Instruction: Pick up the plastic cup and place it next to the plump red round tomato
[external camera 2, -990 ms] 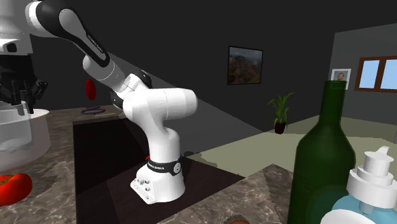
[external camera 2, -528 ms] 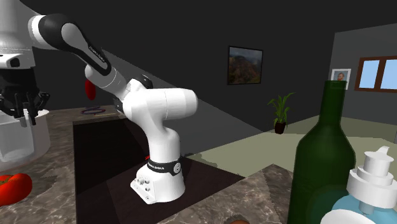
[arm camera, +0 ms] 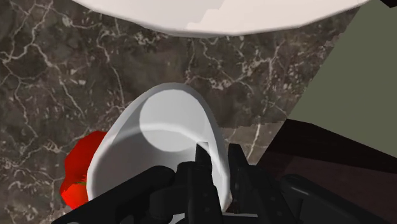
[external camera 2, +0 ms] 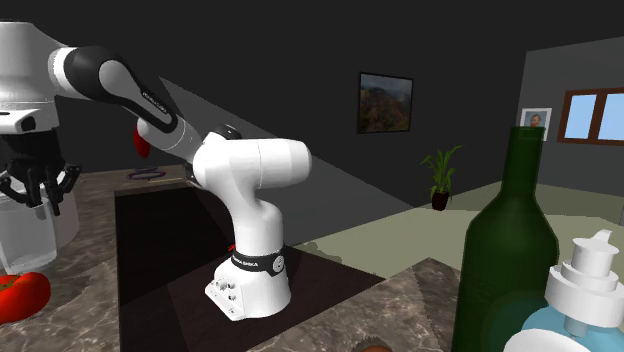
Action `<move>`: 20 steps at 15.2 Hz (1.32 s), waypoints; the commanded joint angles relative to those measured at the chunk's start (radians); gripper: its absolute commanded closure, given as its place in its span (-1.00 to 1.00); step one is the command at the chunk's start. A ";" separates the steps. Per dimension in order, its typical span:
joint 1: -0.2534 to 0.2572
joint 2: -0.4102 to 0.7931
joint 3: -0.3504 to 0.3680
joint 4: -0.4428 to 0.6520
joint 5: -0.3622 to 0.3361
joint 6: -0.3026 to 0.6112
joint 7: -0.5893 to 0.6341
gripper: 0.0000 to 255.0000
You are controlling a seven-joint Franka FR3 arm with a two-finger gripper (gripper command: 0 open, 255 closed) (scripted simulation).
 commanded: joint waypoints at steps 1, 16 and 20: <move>-0.022 -0.007 -0.027 -0.021 -0.017 0.019 -0.005 1.00; -0.056 -0.007 -0.075 -0.048 -0.043 0.056 -0.015 -1.00; -0.004 0.047 0.015 0.010 0.044 0.023 0.009 -1.00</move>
